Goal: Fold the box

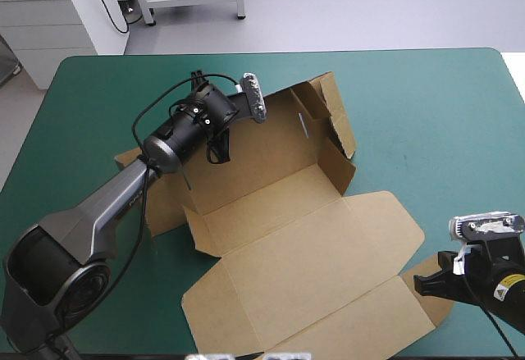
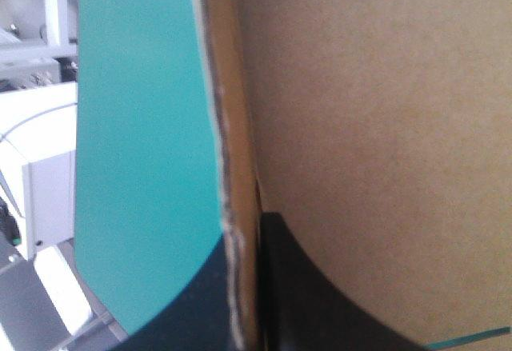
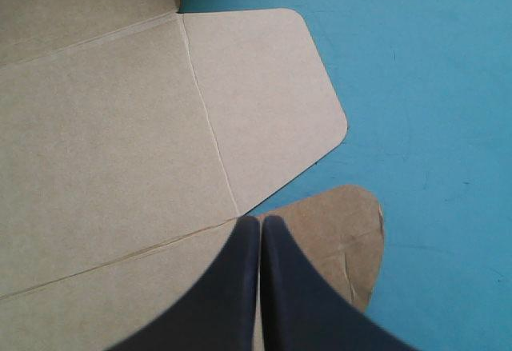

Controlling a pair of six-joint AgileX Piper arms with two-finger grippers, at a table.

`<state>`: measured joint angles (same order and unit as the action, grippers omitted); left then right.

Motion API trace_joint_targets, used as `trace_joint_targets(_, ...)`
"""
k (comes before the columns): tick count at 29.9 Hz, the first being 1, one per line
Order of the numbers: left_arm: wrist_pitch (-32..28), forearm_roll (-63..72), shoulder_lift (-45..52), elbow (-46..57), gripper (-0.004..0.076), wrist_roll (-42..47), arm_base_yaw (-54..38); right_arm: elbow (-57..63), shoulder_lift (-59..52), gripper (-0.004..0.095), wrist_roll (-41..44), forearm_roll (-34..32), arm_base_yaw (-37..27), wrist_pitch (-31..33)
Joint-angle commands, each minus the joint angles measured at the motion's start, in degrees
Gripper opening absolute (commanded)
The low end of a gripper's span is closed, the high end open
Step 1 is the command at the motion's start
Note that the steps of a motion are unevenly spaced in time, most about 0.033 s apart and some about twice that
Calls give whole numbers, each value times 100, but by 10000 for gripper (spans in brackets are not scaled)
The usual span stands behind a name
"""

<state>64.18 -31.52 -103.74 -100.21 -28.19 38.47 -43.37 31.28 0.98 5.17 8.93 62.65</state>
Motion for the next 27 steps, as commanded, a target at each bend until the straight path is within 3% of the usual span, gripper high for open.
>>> trace_joint_targets(1, -702, -445, 286, -175, -8, 149, 209, -147, 24, -6, -32, 15, -33, -272)
trace_joint_targets(8, -773, -1142, 297, -106, -8, 363, 545, -147, 24, -6, 274, 15, -33, -315)
trace_joint_targets(14, -1458, -1170, 503, 417, -8, 673, 797, -147, 24, -6, 376, 15, -33, -315)
trace_joint_targets(18, -1882, -1716, 635, 908, -8, 1312, 802, -147, 24, -6, 460, 15, -33, -315)
trace_joint_targets(27, -2049, -3135, 876, 1678, -8, 2289, 1215, -147, 24, -6, 551, 15, -33, -537)
